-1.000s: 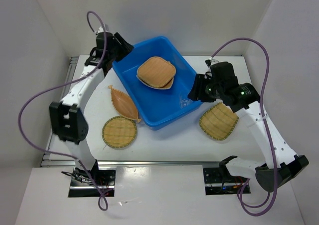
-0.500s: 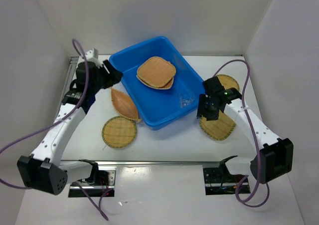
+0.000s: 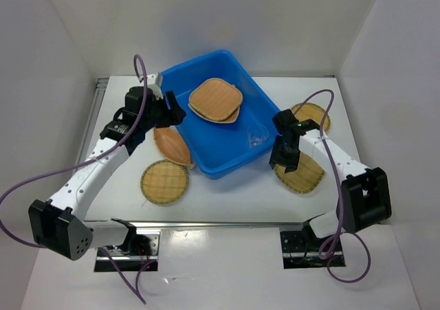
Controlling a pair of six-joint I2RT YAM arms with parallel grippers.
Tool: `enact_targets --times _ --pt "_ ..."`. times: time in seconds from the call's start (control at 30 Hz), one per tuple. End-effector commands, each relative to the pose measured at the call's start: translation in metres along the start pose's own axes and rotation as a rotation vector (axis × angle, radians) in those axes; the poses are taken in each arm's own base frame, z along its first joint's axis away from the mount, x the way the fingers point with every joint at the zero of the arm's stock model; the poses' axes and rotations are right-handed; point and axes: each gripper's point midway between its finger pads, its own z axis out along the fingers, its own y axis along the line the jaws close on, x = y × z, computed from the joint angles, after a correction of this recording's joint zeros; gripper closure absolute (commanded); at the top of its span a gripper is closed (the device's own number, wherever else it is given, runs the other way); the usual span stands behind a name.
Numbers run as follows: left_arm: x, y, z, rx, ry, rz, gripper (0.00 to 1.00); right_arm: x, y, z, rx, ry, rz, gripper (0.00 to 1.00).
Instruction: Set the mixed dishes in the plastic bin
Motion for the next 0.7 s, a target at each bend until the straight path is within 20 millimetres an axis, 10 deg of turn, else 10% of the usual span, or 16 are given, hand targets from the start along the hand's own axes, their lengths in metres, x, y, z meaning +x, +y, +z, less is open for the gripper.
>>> enact_targets --times 0.0,0.2,0.43,0.67 --pt "-0.033 -0.013 0.000 0.001 -0.089 0.103 0.29 -0.004 0.014 -0.010 -0.116 -0.067 0.162 0.47" --pt "-0.057 -0.034 0.011 0.025 -0.115 0.176 0.29 0.011 -0.007 -0.023 -0.123 -0.129 0.463 0.47" --pt "-0.041 -0.066 0.044 0.166 -0.049 0.172 0.29 0.050 -0.021 -0.017 -0.108 -0.039 0.588 0.41" --pt "-0.012 -0.130 0.030 0.507 0.068 0.081 0.41 -0.012 -0.014 -0.045 -0.226 -0.232 0.659 0.44"
